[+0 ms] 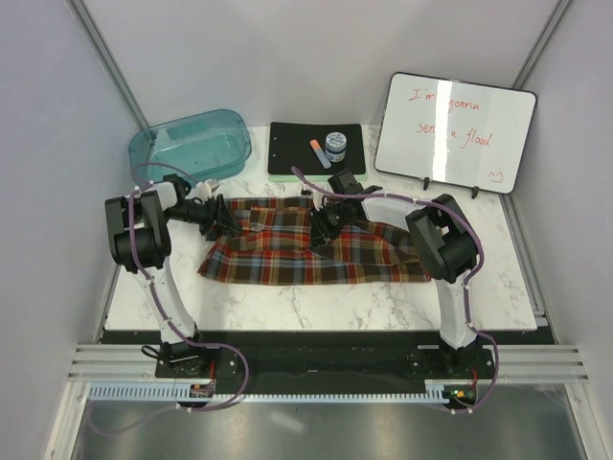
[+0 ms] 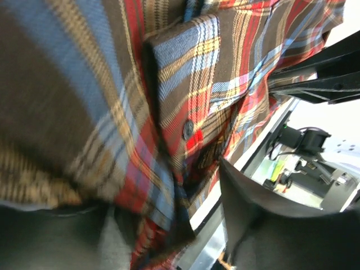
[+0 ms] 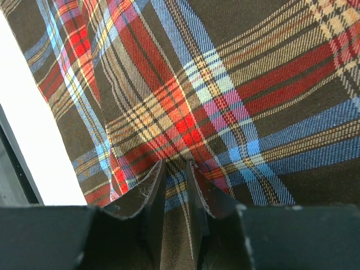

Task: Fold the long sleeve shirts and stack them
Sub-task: Fold the shirt

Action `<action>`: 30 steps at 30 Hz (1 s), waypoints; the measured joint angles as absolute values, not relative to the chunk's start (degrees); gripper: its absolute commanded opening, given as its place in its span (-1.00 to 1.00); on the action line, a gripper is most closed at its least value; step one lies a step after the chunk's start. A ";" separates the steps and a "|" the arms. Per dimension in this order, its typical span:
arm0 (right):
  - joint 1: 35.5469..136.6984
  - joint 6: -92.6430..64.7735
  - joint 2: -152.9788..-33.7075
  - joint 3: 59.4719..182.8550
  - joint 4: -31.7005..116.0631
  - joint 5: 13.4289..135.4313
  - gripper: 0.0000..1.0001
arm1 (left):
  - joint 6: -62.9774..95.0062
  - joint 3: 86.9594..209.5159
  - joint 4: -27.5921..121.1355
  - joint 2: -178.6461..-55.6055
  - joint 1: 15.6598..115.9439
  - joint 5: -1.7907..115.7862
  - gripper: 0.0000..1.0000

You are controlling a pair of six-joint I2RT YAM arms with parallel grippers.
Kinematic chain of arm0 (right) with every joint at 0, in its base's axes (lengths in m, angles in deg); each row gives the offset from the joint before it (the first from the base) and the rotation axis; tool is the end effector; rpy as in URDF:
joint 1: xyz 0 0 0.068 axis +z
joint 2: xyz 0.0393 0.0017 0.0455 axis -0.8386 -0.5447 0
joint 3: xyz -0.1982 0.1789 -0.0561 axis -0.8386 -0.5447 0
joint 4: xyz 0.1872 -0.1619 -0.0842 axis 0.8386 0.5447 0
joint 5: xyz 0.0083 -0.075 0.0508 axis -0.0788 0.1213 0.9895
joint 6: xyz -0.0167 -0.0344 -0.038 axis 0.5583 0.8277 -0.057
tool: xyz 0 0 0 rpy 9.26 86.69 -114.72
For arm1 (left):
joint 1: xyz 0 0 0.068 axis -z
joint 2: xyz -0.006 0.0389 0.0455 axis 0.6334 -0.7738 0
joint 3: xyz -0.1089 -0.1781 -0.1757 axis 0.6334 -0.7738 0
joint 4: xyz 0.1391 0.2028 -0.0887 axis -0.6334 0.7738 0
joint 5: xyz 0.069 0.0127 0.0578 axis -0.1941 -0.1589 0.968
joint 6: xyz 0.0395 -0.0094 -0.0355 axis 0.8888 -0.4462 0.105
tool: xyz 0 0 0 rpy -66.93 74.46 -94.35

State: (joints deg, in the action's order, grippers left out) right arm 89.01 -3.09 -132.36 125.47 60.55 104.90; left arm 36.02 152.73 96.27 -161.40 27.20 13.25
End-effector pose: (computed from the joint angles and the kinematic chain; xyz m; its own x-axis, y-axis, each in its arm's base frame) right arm 0.3535 0.2470 0.1422 -0.6778 -0.4890 -0.5491 -0.7351 0.4659 0.4924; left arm 0.3677 0.0502 0.1237 -0.9869 -0.1194 -0.1084 0.0101 0.6249 -0.7807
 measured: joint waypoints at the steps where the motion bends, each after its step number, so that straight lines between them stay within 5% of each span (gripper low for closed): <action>1: 89.03 -3.11 -132.36 125.49 60.57 104.85 -0.43 | 35.89 152.56 95.90 -161.46 27.66 13.23 -0.12; 6: 89.05 -3.11 -132.33 125.49 60.59 104.63 -0.40 | 34.51 152.12 94.41 -161.59 28.56 13.36 -0.96; 20: 87.13 -2.78 -119.94 124.60 65.60 104.46 -0.25 | 34.77 151.44 98.33 -156.09 25.57 26.34 -0.96; 30: 72.96 2.62 -117.16 121.69 74.34 105.42 -0.27 | 34.91 154.26 102.48 -149.29 30.48 29.25 -0.96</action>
State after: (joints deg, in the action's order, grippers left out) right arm 72.96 2.62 -117.16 121.69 74.34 105.42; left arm 34.91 154.26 102.48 -149.29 30.48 29.25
